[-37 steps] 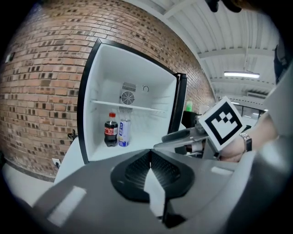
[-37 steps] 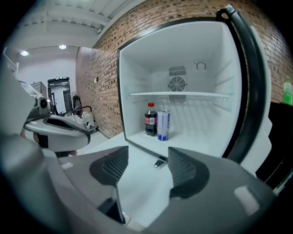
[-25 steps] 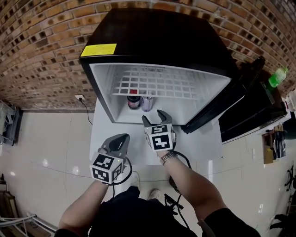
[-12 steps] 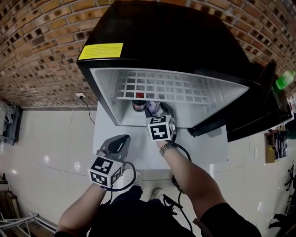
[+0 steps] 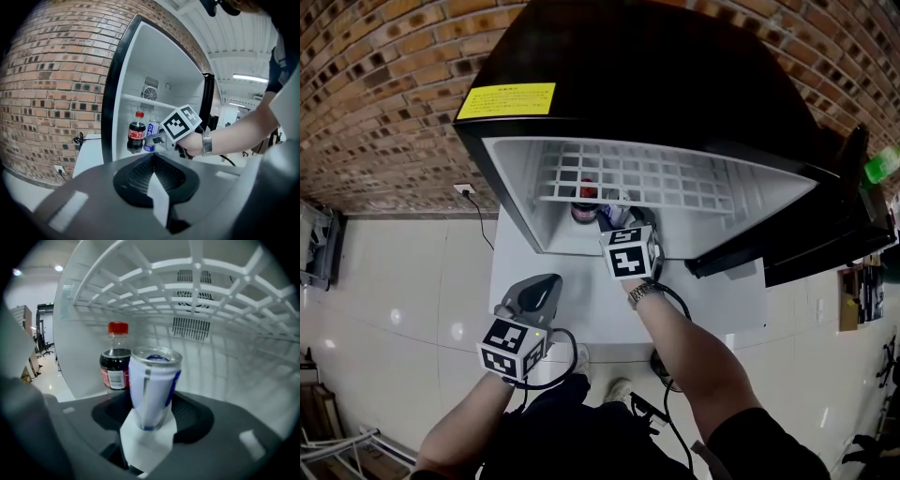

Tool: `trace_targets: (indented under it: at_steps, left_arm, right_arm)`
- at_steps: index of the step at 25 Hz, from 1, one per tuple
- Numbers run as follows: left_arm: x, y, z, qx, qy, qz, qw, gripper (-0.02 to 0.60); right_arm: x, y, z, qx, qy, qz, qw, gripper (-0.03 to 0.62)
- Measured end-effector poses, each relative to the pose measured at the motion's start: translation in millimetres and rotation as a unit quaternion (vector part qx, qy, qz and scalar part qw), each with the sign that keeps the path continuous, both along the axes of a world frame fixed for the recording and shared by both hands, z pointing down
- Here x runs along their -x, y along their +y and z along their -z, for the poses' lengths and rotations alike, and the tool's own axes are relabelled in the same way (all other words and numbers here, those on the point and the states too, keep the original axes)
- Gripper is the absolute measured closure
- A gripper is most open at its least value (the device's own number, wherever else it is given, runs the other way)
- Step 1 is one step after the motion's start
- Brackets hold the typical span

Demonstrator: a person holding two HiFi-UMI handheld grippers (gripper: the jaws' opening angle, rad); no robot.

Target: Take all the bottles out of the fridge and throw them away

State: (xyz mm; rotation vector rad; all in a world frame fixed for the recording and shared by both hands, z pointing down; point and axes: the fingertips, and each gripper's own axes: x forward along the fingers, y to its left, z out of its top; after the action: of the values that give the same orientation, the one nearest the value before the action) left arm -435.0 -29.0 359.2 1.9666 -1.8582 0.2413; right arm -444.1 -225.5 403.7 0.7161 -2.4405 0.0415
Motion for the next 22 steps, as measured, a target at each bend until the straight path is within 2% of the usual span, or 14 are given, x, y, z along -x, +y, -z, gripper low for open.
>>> trace_targets:
  at_steps: [10, 16, 22]
  left_arm:
    - [-17.4, -0.4, 7.7, -0.005, 0.000, 0.000, 1.0000, 0.577]
    - [-52.0, -1.1, 16.8, -0.013, -0.006, -0.014, 0.9998, 0.578]
    - [-102.0, 3.1, 29.8, -0.025, -0.010, -0.033, 0.9991, 0.577]
  right_arm:
    - [-27.8, 20.6, 10.8, 0.004, -0.012, 0.008, 1.000, 0.329]
    - [-62.9, 48.0, 23.1, 0.006, -0.021, 0.016, 1.000, 0.330]
    - [-117.9, 81.8, 33.5, -0.003, -0.020, 0.025, 0.999, 0.329]
